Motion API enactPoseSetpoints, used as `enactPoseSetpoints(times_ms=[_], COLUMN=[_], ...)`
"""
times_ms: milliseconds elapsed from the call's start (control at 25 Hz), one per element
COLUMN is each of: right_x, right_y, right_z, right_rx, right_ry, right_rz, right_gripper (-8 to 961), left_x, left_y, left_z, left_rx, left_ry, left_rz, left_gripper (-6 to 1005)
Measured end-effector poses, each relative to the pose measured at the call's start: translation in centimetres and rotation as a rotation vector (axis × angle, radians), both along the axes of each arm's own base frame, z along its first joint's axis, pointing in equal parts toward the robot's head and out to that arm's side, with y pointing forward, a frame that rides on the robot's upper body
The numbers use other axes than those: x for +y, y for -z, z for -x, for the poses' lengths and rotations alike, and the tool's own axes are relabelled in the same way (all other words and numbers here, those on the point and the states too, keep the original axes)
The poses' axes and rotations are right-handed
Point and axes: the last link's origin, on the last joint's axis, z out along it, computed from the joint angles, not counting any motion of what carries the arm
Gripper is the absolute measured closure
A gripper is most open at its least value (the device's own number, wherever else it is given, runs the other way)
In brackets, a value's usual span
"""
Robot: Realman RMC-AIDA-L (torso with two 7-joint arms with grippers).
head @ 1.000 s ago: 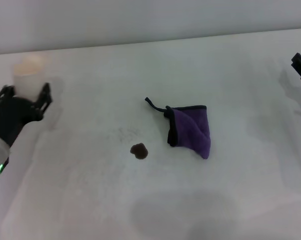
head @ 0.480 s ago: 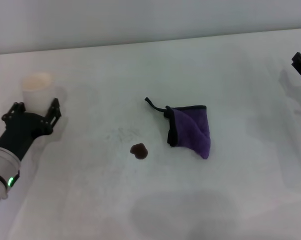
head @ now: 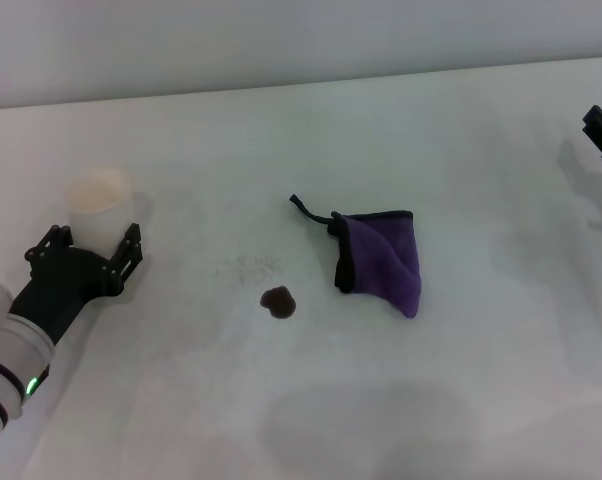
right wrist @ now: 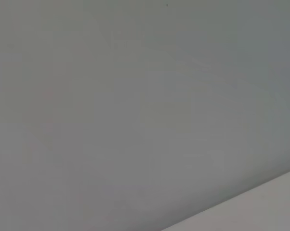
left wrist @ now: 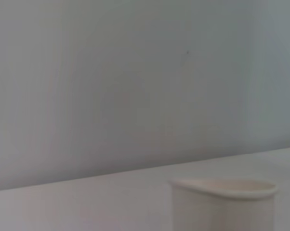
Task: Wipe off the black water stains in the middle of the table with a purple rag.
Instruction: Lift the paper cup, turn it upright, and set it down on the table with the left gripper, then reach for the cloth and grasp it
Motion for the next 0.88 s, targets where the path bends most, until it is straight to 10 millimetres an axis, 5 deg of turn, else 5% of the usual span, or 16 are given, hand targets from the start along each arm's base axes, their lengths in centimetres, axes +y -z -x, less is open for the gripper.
enactPoseSetpoints(times_ms=[880], right_x=[0.1], right_y=[0.1], right_z=[0.2], right_rx=[0.005], right_ry=[-0.006], right_rz=[0.000], right_gripper=[81], left_x=[-1.4], left_y=[0.7], left_z=[0.3], left_rx=[0.028], left_ry=[0.006], left_rz=[0.018], left_gripper=[242])
